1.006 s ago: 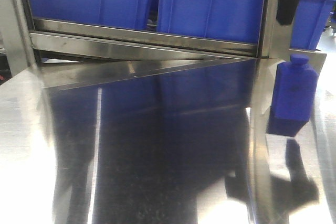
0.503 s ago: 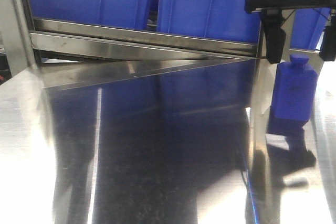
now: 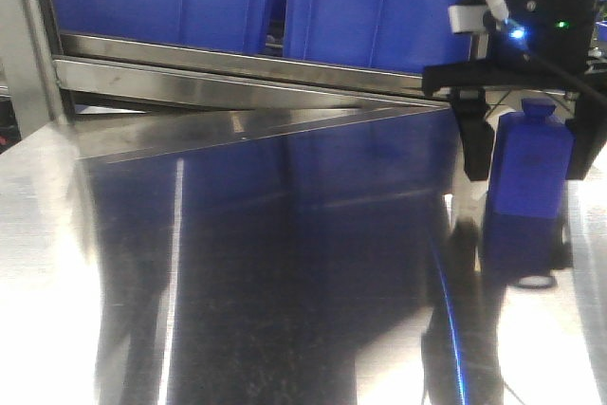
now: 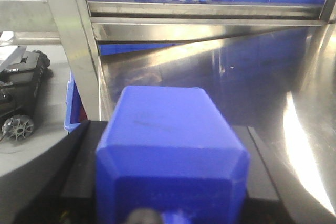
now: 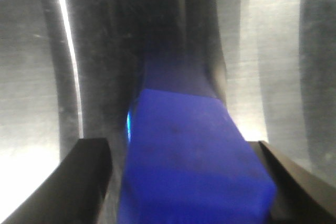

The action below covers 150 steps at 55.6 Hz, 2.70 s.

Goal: Pick and sort blue part to right shelf
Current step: 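Close the right gripper on the blue part and lift it, then raise both held blue parts clear of the table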

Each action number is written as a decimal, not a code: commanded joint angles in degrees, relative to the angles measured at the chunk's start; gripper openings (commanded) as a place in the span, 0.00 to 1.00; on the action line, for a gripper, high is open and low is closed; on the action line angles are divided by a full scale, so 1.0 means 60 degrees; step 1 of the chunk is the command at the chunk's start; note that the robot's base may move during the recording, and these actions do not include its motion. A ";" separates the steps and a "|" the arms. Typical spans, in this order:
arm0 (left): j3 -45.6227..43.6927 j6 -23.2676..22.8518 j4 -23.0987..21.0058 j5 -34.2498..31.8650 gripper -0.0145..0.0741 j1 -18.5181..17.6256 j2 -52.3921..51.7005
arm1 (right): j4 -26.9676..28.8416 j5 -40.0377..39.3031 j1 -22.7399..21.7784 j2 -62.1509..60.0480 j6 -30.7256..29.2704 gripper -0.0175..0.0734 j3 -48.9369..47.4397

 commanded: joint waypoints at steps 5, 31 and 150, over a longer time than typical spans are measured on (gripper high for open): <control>-0.0277 0.0015 -0.0028 -0.0667 0.52 -0.0067 0.0023 | -0.0073 -0.0272 0.0011 -0.0323 0.0014 0.74 -0.0200; -0.0277 -0.0024 -0.0070 -0.0429 0.52 -0.0067 0.0023 | -0.0197 -0.0741 0.0019 -0.1482 -0.0949 0.34 -0.0210; -0.0069 -0.0972 0.0881 0.0794 0.52 0.0827 -0.3975 | -0.1925 -0.6167 0.0019 -1.7050 -0.2850 0.34 0.9134</control>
